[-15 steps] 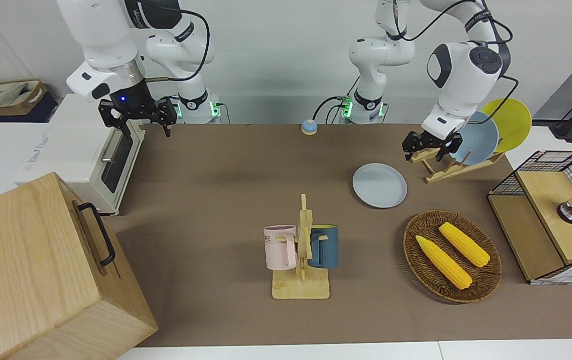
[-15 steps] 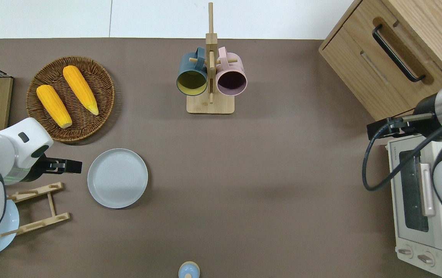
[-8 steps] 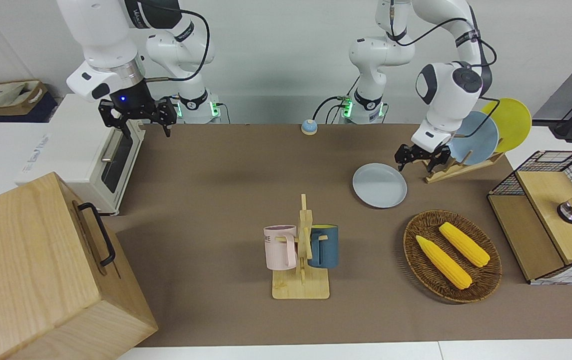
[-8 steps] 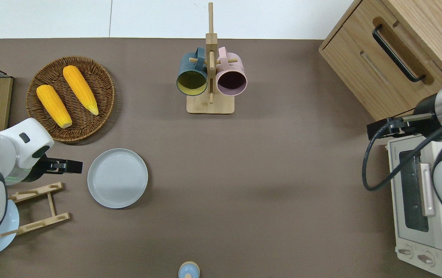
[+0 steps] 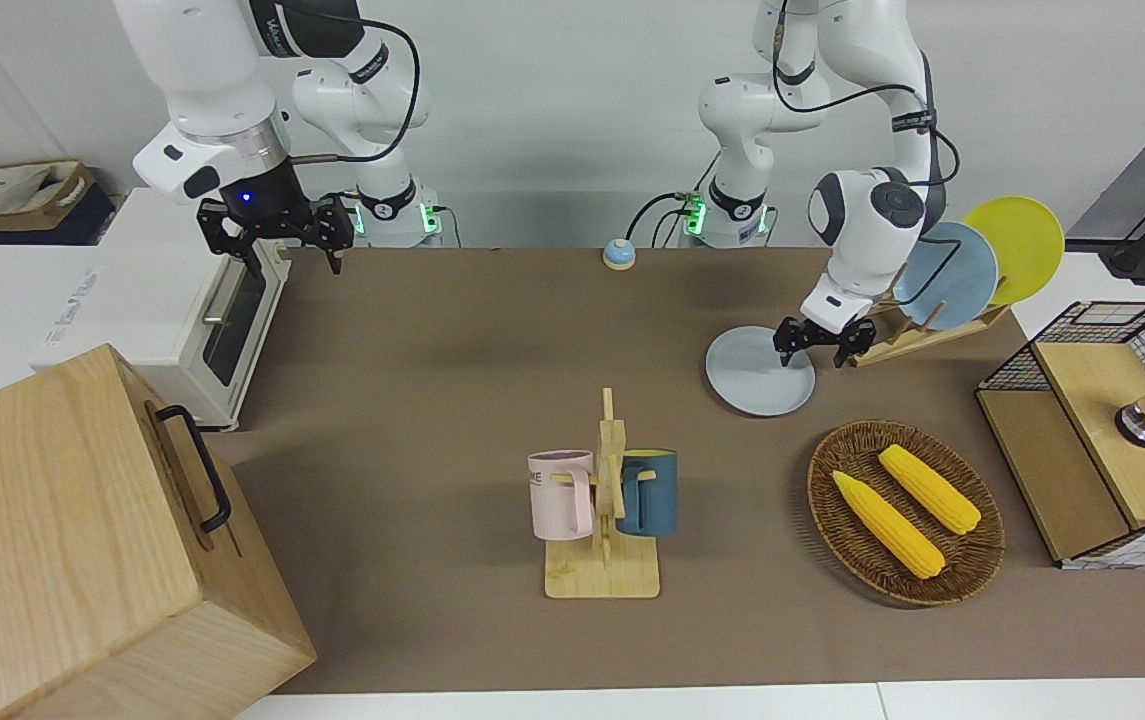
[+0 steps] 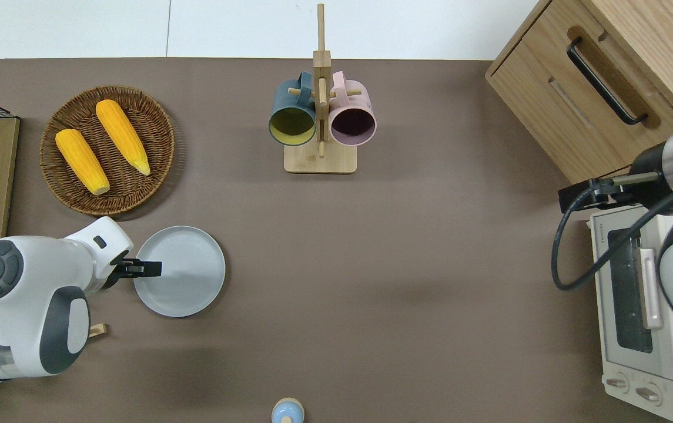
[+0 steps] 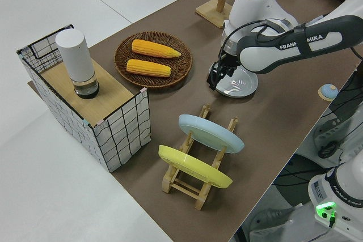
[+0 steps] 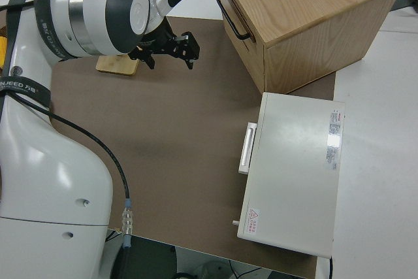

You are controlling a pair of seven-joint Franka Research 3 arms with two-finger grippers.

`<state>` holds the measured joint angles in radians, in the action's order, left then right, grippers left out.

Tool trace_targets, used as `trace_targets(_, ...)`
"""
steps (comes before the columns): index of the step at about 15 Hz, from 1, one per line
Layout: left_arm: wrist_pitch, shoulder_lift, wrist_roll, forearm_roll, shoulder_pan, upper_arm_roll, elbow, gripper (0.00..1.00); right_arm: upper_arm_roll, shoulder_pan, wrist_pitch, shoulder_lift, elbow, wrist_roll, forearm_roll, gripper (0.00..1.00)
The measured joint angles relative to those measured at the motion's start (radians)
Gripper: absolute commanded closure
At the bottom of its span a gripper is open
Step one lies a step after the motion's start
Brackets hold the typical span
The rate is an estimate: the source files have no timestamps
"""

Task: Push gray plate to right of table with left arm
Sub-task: 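Lower the left gripper onto the gray plate's near rim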

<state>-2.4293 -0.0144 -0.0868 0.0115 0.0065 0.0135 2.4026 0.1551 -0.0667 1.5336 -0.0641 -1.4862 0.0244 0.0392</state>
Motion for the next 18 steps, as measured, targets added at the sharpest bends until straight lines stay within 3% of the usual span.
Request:
trace_targets(8,-0.043,0.016,0.000,0.000,0.000,-0.001,0.026,0.01,0.000,0.000,0.000,0.000,0.000,0.000,0.000,0.017)
trace_targets(9,-0.050,0.020,0.000,0.000,0.000,-0.001,0.028,0.05,0.000,0.000,0.000,0.000,0.000,0.000,0.000,0.017)
trace_targets(11,-0.052,0.024,0.000,0.000,0.001,-0.001,0.029,0.25,0.000,0.000,0.000,0.000,0.000,0.000,0.000,0.017)
trace_targets(14,-0.053,0.025,0.000,0.000,0.003,-0.002,0.029,0.84,0.000,0.000,0.000,0.000,0.000,0.000,0.000,0.017)
trace_targets(15,-0.054,0.025,0.000,0.000,0.005,-0.003,0.029,0.96,0.000,0.000,0.000,0.000,0.000,0.000,0.000,0.017)
trace_targets(18,-0.057,0.025,-0.001,0.000,0.012,-0.003,0.029,1.00,0.000,0.000,0.000,0.000,0.000,0.000,0.000,0.017)
